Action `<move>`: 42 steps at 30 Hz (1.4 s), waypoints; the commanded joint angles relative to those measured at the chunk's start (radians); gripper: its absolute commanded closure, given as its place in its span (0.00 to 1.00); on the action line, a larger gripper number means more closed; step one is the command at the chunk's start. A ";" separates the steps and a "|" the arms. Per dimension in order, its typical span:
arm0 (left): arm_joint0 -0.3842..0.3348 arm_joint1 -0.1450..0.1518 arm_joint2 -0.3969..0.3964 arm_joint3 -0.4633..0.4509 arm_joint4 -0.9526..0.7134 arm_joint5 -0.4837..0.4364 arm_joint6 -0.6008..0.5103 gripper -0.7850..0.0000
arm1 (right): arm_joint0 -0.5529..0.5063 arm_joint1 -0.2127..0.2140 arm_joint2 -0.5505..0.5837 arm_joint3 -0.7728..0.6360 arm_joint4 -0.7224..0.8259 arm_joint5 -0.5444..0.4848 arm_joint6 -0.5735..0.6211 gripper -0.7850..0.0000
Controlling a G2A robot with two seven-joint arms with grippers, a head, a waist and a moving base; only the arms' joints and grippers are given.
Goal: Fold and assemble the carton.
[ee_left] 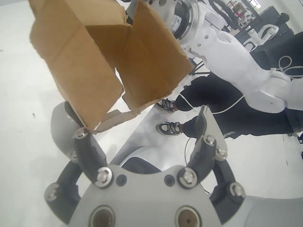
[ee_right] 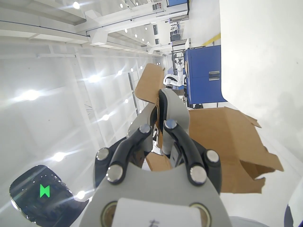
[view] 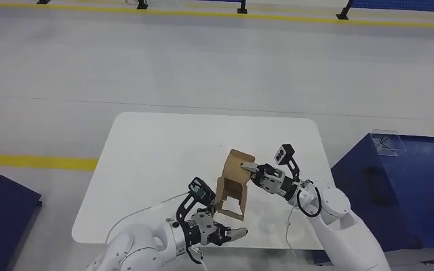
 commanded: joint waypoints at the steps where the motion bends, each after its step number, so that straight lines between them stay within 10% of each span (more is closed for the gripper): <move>1: -0.017 -0.005 0.015 0.024 -0.097 0.026 -0.054 0.00 | 0.002 -0.002 -0.004 0.004 0.017 0.010 0.007 1.00; 13: -0.032 -0.009 0.022 0.042 -0.195 0.042 -0.103 0.00 | -0.005 -0.006 -0.014 -0.011 0.020 0.017 -0.009 1.00; 29: -0.011 -0.030 0.131 0.010 0.112 0.095 0.106 0.00 | 0.084 -0.027 -0.036 0.120 0.253 0.236 0.088 1.00; 42: 0.040 -0.024 0.051 0.016 0.053 0.125 0.116 0.00 | 0.098 -0.023 0.042 0.174 0.288 0.212 0.104 1.00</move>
